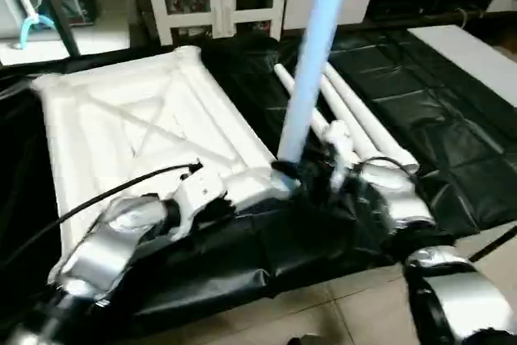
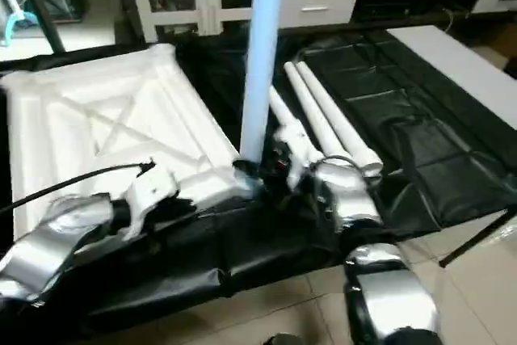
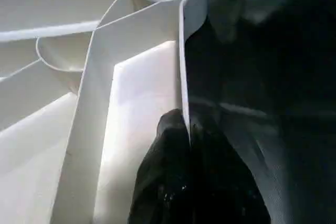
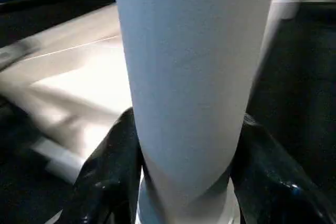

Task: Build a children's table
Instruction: Rotate leg to tighten

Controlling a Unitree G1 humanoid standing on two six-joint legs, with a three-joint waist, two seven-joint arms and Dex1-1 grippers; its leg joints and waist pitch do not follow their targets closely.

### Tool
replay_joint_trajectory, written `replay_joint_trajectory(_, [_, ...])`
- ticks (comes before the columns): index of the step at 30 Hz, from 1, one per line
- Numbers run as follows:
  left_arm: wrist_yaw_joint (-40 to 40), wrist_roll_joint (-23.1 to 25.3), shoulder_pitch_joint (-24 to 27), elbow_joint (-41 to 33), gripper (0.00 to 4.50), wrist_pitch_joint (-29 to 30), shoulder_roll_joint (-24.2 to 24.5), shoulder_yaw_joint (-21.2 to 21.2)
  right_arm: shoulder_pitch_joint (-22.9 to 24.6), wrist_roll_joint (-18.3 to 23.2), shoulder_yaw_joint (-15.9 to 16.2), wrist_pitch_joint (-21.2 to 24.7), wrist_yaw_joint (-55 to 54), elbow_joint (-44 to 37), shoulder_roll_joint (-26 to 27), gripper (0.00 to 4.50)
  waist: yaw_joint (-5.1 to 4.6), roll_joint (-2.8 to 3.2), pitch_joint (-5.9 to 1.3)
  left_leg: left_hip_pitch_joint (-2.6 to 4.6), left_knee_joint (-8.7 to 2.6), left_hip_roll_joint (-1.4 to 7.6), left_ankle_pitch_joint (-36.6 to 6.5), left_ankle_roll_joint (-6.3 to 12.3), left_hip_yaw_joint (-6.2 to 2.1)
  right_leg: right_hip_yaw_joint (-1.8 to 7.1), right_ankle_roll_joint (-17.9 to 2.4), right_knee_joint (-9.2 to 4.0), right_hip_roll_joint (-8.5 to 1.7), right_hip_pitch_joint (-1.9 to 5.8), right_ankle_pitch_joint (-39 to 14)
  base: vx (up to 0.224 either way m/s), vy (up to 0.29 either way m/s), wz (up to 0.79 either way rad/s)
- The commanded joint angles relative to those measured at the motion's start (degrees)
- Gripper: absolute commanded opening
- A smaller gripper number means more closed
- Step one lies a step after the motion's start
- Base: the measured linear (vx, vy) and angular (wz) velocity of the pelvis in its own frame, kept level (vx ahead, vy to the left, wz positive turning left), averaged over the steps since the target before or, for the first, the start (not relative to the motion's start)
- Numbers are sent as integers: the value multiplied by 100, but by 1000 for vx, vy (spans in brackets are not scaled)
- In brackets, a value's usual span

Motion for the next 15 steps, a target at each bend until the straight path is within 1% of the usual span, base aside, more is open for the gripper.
replay_joint_trajectory(1, [588,248,-41,247,0,693,-319,-82,7,-314,-168,243,-1609,263,71,192,16,21,-322,32,-434,39,-1762,-34,32,163,-997,-460,-177,213,-2444,0,0,0])
replay_joint_trajectory(2, [588,248,-41,247,0,693,-319,-82,7,-314,-168,243,-1609,263,71,191,4,18,-330,33,-428,31,-1813,-34,31,163,-979,-465,-180,222,-2491,0,0,0])
replay_joint_trajectory(3, [750,285,-110,309,0,791,-460,-70,15,-374,-138,261,-1861,277,168,191,-21,8,-327,0,-447,23,-1922,-5,4,146,-901,-475,-176,240,-2617,0,0,0])
replay_joint_trajectory(4, [895,316,-188,380,0,891,-613,-62,18,-437,-113,254,-2163,299,286,191,-25,14,-320,19,-444,17,-2043,8,2,133,-810,-510,-171,204,-2789,0,0,0])
replay_joint_trajectory(5, [1096,333,-336,503,0,1023,-890,-72,4,-439,-110,288,-2492,330,547,191,-33,20,-323,34,-438,13,-2075,4,5,135,-785,-525,-167,187,-2812,0,0,0])
replay_joint_trajectory(6, [1154,327,-384,541,0,1049,-984,-73,-4,-430,-109,302,-2568,336,640,191,-39,18,-322,46,-438,2,-2154,-19,-1,125,-736,-537,-157,169,-2863,0,0,0])
replay_joint_trajectory(7, [1201,318,-425,571,0,1070,-1063,-74,-11,-417,-110,314,-2623,341,719,191,-49,13,-325,44,-444,-6,-2273,-11,-15,103,-658,-553,-154,173,-2964,0,0,0])
replay_joint_trajectory(8, [1294,305,-562,647,0,1149,-1265,-112,-54,-441,-25,268,-2693,351,977,191,-51,14,-330,40,-450,-2,-2310,-7,-26,94,-624,-554,-154,181,-2976,0,0,0])
replay_joint_trajectory(9, [1285,296,-596,667,0,1124,-1291,-126,-65,-462,30,221,-2601,345,1036,190,-66,20,-330,28,-462,1,-2357,4,-37,85,-596,-565,-156,179,-2944,0,0,0])
replay_joint_trajectory(11, [1294,305,-673,687,0,1130,-1350,-156,-92,-554,190,74,-2456,335,1151,190,-78,8,-331,21,-463,-5,-2461,33,-39,74,-579,-576,-146,173,-2924,0,0,0])
replay_joint_trajectory(12, [1272,326,-689,695,0,1058,-1321,-171,-91,-574,238,-19,-2333,315,1151,190,-78,-12,-329,21,-466,0,-2463,64,-35,77,-582,-581,-154,165,-2916,0,0,0])
replay_joint_trajectory(13, [1223,330,-683,690,0,960,-1269,-178,-80,-517,229,-78,-2130,272,1133,190,-79,-5,-336,4,-468,0,-2400,85,-38,84,-604,-575,-164,178,-2854,0,0,0])
replay_joint_trajectory(14, [1203,336,-682,688,0,918,-1248,-180,-72,-485,226,-105,-2040,244,1128,190,-82,-3,-344,-15,-476,10,-2294,100,-33,95,-654,-555,-164,192,-2684,0,0,0])
replay_joint_trajectory(15, [1189,338,-676,684,0,896,-1233,-180,-68,-465,217,-116,-1992,229,1120,225,-82,-3,-344,-15,-476,10,-2294,100,-33,95,-654,-555,-164,192,-2684,0,0,0])
